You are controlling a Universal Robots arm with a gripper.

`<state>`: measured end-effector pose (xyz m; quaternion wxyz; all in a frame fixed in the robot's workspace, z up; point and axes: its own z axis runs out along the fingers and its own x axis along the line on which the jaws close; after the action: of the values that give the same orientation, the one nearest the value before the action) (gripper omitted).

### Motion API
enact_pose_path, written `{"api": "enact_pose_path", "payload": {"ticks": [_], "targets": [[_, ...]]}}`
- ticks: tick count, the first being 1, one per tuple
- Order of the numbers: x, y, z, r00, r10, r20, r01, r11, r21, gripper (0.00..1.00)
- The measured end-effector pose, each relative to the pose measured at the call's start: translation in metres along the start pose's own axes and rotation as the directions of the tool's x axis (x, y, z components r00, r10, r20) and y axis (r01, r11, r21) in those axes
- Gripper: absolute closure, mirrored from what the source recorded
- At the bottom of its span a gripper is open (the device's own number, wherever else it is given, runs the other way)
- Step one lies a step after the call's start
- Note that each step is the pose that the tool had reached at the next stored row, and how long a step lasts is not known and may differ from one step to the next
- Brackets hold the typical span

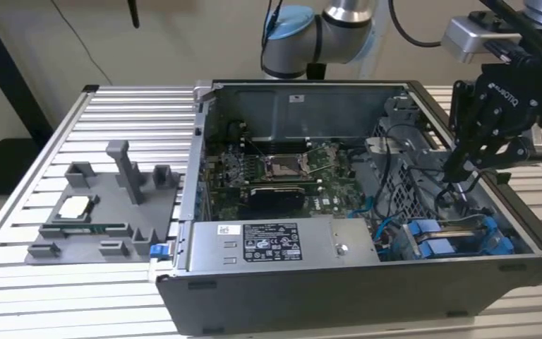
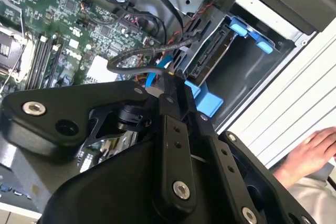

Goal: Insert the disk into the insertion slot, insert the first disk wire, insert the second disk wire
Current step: 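Insert the first disk wire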

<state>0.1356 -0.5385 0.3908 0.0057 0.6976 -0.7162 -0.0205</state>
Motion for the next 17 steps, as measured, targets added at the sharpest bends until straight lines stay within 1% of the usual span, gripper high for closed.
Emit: {"api": "enact_pose_path", "payload": {"ticks": [5, 9, 13, 17], "targets": [[0.0003, -0.0005, 0.0039, 1.0000, -0.004, -0.0027, 0.004, 1.0000, 0.0042, 0.81], [0.0011, -0.0025, 0.0079, 0.9999, -0.009, -0.0055, 0.009, 0.9999, 0.0072, 0.81], [0.0019, -0.0070, 0.0123, 0.9999, -0.011, -0.0066, 0.011, 0.9999, 0.0088, 0.81], [0.0020, -0.0122, 0.0164, 0.9999, -0.012, -0.0097, 0.013, 0.9999, 0.0089, 0.81]]}}
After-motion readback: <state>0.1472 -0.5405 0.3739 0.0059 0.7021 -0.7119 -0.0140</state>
